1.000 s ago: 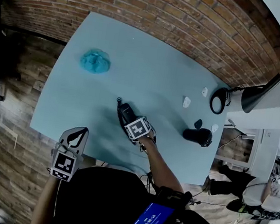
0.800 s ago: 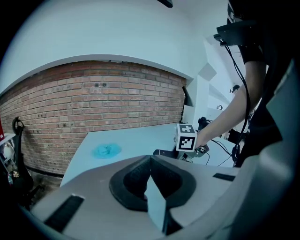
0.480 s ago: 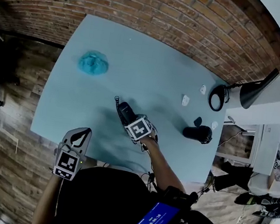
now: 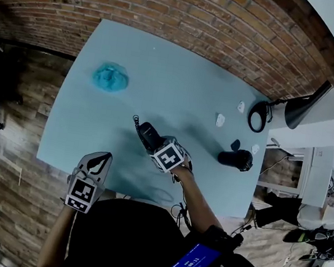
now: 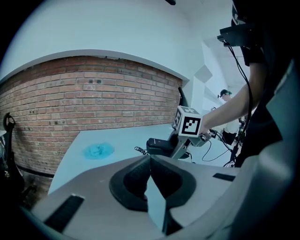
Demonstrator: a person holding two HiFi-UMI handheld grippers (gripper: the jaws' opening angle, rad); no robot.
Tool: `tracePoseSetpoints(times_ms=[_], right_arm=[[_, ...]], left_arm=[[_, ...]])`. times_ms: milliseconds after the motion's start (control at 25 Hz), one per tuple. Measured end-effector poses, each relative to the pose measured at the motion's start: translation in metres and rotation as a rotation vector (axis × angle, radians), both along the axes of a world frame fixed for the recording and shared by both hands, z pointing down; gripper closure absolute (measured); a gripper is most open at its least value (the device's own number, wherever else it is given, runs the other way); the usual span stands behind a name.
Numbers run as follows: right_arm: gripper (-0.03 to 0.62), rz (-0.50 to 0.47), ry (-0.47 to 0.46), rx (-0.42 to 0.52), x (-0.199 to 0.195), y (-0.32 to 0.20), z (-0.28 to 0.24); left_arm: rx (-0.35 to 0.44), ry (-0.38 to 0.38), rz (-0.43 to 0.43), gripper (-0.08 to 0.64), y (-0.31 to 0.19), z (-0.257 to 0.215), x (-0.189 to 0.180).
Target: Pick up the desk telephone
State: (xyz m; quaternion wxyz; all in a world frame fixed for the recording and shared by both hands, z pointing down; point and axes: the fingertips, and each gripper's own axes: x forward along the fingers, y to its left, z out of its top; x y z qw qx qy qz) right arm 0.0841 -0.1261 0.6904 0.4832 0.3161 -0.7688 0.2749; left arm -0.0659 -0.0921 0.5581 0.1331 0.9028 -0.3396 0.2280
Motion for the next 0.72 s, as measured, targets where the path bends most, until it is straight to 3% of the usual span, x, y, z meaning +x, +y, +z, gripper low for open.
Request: tracePoseSetpoints(times_ms=[600, 720], right_arm=[[0.324, -0.043, -0.003, 0.099, -0.010, -0.016, -0.073], [0.324, -0.040, -0.002, 0.133, -0.006, -0.020, -0.093]], left_arm=[[-0.051, 0.093, 0.018, 0.540, -0.015, 0.008, 0.004], [-0.067, 0.142, 0.024, 0.540, -0.020, 0.004, 0.010]])
